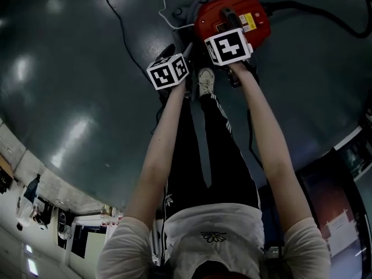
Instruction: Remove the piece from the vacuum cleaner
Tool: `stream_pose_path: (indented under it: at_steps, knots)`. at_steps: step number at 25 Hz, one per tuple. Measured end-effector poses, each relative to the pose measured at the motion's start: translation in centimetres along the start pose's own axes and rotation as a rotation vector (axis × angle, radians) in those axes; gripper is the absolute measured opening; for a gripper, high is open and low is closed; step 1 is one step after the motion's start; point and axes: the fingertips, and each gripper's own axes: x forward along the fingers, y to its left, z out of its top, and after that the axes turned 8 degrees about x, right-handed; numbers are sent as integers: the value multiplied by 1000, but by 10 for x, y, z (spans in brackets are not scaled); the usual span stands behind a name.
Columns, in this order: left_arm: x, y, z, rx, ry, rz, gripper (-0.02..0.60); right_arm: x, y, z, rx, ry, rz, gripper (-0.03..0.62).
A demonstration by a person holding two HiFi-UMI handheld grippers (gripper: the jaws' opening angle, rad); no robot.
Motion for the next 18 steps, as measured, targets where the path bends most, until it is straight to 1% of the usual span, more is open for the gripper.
stream_pose_path:
  at_steps: [2, 3, 4, 6, 7, 9, 13, 16, 18]
  knots:
    - [9, 0, -8, 7, 40, -6, 283, 0, 1, 2, -46, -17, -25, 23]
    - [12, -2, -12, 30, 59, -14, 241, 0, 1, 4, -82, -27, -39, 23]
    - [12, -4, -16, 61, 77, -22, 139, 0, 2, 4, -115, -39, -54, 20]
    - [9, -6, -22, 108, 103, -37, 29, -2, 4, 7, -151, -58, -74, 15]
    - [6, -6, -22, 115, 105, -41, 18, -4, 5, 8, -154, -64, -77, 15]
    - [0, -5, -20, 121, 100, -33, 16, -6, 5, 8, -154, -63, -73, 15]
    - [-3, 4, -21, 161, 94, -10, 16, -1, 3, 8, -162, -44, -62, 18]
    - [-9, 15, -23, 149, 79, 7, 15, -1, 0, 7, -160, -42, -68, 18]
    - [-12, 19, -25, 142, 71, 3, 15, 0, 1, 6, -161, -45, -72, 18]
